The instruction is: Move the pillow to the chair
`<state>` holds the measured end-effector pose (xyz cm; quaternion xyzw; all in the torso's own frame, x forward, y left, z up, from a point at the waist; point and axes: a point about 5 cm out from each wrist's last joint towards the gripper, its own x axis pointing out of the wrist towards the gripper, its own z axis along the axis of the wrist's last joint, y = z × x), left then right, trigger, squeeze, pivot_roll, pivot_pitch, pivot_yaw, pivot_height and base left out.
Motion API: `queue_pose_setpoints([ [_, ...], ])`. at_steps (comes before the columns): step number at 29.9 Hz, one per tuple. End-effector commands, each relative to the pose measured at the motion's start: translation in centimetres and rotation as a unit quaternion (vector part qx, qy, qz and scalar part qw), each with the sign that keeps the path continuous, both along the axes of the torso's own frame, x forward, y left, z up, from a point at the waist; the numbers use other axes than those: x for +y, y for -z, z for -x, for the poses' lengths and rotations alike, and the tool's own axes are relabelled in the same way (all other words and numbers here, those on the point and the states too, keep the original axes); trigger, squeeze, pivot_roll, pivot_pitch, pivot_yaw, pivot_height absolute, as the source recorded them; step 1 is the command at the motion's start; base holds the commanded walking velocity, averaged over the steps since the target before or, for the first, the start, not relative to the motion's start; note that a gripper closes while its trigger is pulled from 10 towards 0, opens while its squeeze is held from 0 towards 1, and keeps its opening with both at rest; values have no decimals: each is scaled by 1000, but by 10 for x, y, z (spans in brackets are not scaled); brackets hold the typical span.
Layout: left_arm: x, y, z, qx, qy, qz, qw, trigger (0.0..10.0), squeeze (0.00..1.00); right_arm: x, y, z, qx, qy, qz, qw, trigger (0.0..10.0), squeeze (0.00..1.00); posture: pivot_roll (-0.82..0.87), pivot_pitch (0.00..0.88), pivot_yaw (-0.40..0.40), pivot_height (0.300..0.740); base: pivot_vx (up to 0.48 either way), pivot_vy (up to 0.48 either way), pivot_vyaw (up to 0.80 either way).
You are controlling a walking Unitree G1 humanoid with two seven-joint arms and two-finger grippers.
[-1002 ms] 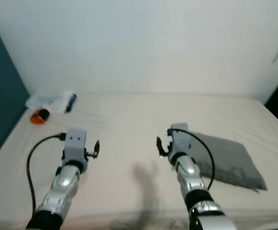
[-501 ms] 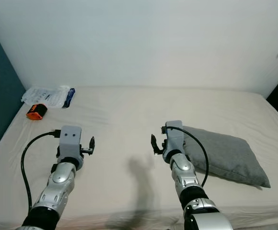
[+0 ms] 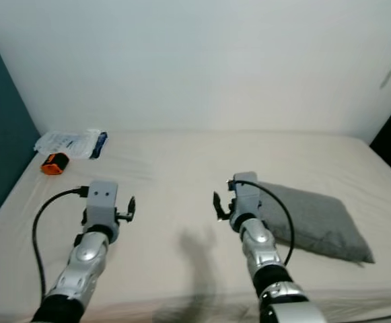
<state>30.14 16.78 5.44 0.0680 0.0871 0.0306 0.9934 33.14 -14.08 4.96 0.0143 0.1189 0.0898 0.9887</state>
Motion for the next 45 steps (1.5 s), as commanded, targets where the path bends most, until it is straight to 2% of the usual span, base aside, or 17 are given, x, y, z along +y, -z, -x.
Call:
queue_pose_setpoints([
  [1, -3, 4, 2, 11, 4, -3, 1000, 10000, 0, -3, 3, 1, 8, 4, 3, 1000, 10000, 0, -8, 0, -63, 740, 0, -405, 0],
  [27, -3, 2, 1, 11, 15, -16, 1000, 10000, 0, -4, 4, 2, 10, 8, 3, 1000, 10000, 0, -2, 0, -55, 740, 0, -396, 0],
  [33, -5, 4, 1, 22, 20, 10, 999, 10000, 0, -3, 4, 2, 9, 7, 2, 1000, 10000, 0, 1, 0, -54, 740, 0, 303, 0],
  [40, -3, 5, 1, 24, 13, 9, 1000, 10000, 0, -4, 4, 2, 9, 7, 2, 1000, 10000, 0, 1, 0, -54, 740, 0, 456, 0],
  [45, -3, 4, 1, 23, 8, 3, 1000, 10000, 0, -5, 4, 2, 9, 8, 2, 1000, 10000, 0, 2, 0, -58, 740, 0, 0, 0],
])
